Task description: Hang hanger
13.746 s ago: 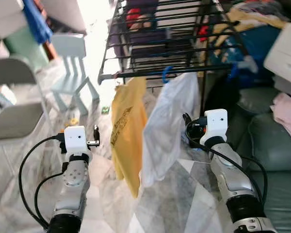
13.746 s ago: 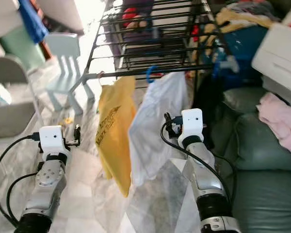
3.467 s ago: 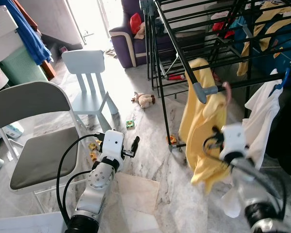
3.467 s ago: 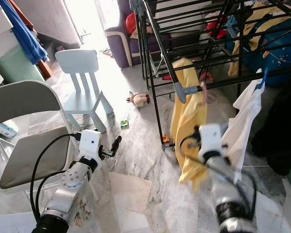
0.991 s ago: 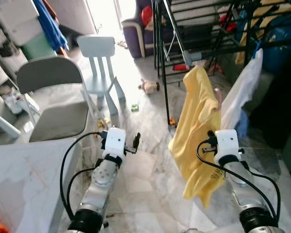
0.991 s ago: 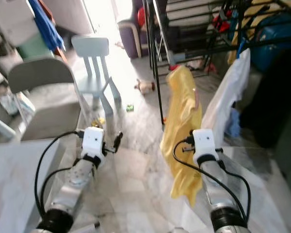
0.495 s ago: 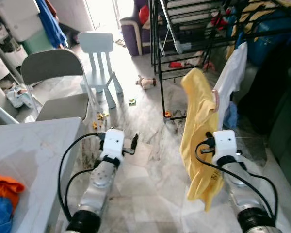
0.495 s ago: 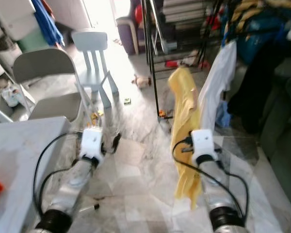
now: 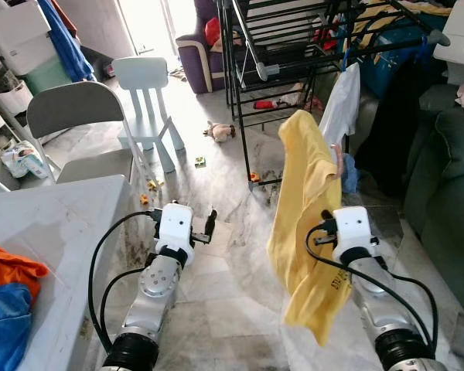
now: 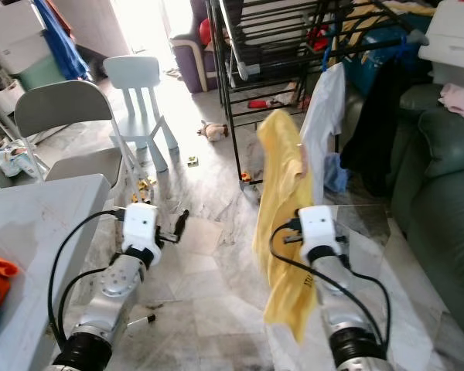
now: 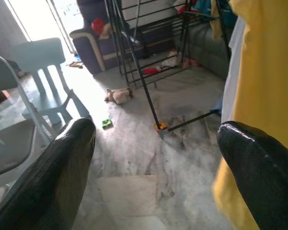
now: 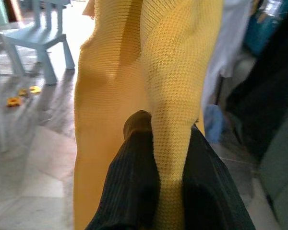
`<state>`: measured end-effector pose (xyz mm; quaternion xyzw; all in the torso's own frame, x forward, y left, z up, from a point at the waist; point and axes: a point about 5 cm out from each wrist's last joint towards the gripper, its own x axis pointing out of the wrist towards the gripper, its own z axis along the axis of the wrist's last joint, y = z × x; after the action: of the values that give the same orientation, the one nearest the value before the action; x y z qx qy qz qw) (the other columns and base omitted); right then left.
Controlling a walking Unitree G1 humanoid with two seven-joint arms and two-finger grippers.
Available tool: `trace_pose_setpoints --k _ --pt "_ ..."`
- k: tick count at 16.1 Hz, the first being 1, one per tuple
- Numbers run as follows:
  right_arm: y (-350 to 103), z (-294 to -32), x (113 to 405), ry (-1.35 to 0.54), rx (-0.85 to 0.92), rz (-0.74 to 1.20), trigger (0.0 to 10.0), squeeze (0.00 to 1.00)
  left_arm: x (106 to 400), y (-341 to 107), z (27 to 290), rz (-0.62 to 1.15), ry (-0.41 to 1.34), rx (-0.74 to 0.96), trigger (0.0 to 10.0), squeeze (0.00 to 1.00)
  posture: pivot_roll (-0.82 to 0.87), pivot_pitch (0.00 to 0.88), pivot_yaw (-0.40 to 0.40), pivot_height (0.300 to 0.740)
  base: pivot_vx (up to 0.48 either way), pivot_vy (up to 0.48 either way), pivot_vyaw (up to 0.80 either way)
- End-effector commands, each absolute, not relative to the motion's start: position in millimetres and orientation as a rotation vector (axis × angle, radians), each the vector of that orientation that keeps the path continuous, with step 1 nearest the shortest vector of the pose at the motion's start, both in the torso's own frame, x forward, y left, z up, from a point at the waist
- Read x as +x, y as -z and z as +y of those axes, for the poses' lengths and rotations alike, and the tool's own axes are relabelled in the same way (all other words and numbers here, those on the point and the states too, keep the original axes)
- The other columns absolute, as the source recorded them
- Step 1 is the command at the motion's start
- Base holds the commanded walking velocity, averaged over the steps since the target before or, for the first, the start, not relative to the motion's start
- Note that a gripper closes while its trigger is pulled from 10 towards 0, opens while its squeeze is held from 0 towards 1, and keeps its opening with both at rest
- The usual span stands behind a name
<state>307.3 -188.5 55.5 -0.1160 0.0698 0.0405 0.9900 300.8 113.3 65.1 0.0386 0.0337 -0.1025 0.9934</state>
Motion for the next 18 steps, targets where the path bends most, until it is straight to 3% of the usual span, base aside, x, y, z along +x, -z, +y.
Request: trace_pose_setpoints --k 1,7,14,18 --pt "-74 -179 316 -0.104 -0.230 0.053 10.0 0.00 301 -66 125 0.058 0.167 0.098 10.0 0.00 -0.16 0.000 0.151 0.740 0.000 0.000 0.00" --pt "-83 -177 316 -0.160 -0.228 0.025 10.0 0.00 283 -57 170 0.074 -0.003 0.134 10.0 0.00 -0.14 0.000 0.129 0.740 0.000 0.000 0.07" --pt "-80 -169 313 -0.184 -0.226 0.034 10.0 0.00 289 -59 153 0.066 0.023 0.114 10.0 0.00 -0.15 0.000 0.131 0.740 0.000 0.000 0.61" --pt "-79 -170 312 -0.177 -0.210 0.043 10.0 0.00 289 -59 150 0.063 0.024 0.110 10.0 0.00 -0.15 0.000 0.120 0.740 0.000 -0.241 0.20"
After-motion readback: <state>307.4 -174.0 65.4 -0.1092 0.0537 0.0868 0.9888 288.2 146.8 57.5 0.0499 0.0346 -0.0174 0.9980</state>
